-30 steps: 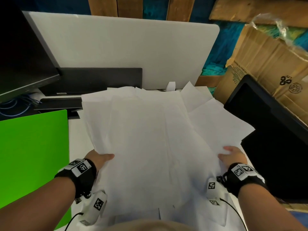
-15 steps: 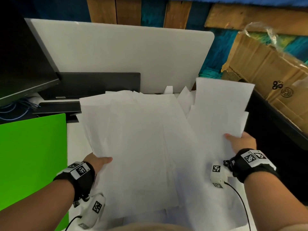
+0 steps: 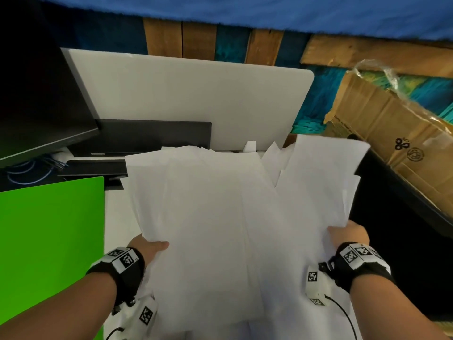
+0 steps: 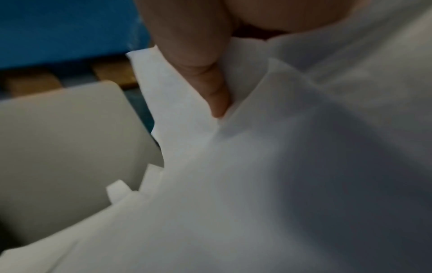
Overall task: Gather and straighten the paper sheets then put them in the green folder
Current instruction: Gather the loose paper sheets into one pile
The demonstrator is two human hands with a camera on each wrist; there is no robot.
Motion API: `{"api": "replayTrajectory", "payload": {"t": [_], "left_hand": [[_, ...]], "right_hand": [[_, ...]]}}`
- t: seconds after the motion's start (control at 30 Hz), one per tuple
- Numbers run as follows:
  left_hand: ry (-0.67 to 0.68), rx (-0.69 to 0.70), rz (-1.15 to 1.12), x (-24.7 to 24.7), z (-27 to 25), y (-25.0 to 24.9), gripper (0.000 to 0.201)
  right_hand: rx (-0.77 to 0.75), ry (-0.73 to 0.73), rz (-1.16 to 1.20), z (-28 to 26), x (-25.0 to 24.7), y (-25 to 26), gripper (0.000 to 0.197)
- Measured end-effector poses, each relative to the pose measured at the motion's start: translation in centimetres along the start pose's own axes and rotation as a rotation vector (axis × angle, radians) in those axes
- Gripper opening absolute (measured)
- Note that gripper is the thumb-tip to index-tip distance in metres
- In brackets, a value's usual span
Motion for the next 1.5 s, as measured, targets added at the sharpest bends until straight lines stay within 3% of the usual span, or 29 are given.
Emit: {"api": "replayTrajectory", "payload": {"t": [0.2, 0.43, 0.53, 0.63, 0.73, 0.87, 0.97, 1.0, 1.1, 1.17, 1.27, 1.4, 1.5], "left_hand": [[0.005, 0.013, 0.005, -0.1, 0.0, -0.1, 0.046], [0.024, 0.013, 0.004, -0.3, -0.3, -0.2, 0.045], [0.025, 0.004, 0.012, -0.4, -0.4, -0.3, 0.046], [0.035, -0.012, 0.004, -0.4, -0.8, -0.6, 0.048], [0.024, -0.027, 0.004, -0.6, -0.9, -0.7, 0.052], [0.028, -0.045, -0.029, -0.7, -1.5, -0.9, 0.053], [0.073, -0.051, -0.143, -0.5, -1.1, -0.4, 0.075], [0.11, -0.066, -0.182, -0.5, -0.8, -0.1, 0.08], [0.235, -0.099, -0.316, -0.7, -1.7, -0.2, 0.07], [0.256, -0.071, -0.341, -0.8, -2.0, -0.4, 0.084], [0.19, -0.025, -0.24, -1.0, -2.3, -0.8, 0.104], [0.062, -0.049, -0.068, -1.0, -2.9, -1.4, 0.095], [0.015, -0.078, 0.013, -0.8, -2.4, -1.5, 0.086]], "right_hand": [[-0.142, -0.226, 0.269, -2.2, -5.6, 4.2, 0.03], [-0.322, -0.256, 0.531, -2.6, -11.6, 9.6, 0.036], [-0.351, -0.259, 0.602, -3.2, -13.4, 12.0, 0.015], [-0.384, -0.269, 0.732, -3.9, -15.2, 14.3, 0.028], [-0.401, -0.204, 0.859, -4.4, -15.9, 15.7, 0.026], [-0.384, -0.135, 0.808, -6.1, -13.7, 15.6, 0.017], [-0.39, -0.055, 0.773, -7.4, -9.9, 13.7, 0.012], [-0.362, -0.023, 0.759, -7.6, -8.3, 12.6, 0.014], [-0.223, 0.055, 0.737, -7.9, -3.4, 8.8, 0.022], [-0.139, 0.102, 0.694, -8.0, -0.7, 6.5, 0.022], [-0.086, 0.239, 0.531, -7.7, 2.5, 4.2, 0.017], [-0.029, 0.446, 0.24, -6.0, 5.3, 2.2, 0.019], [-0.085, 0.589, -0.028, -3.3, 6.3, 1.2, 0.029]]}}
Point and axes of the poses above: each hand's wrist, its own z-axis towards the middle knuckle, its own x-axis out of the palm, y = z × x, the point moved 1 cm from there along z, towards the middle knuckle, and after that the axes turned 6 degrees about -y, right-handed, at the moved point
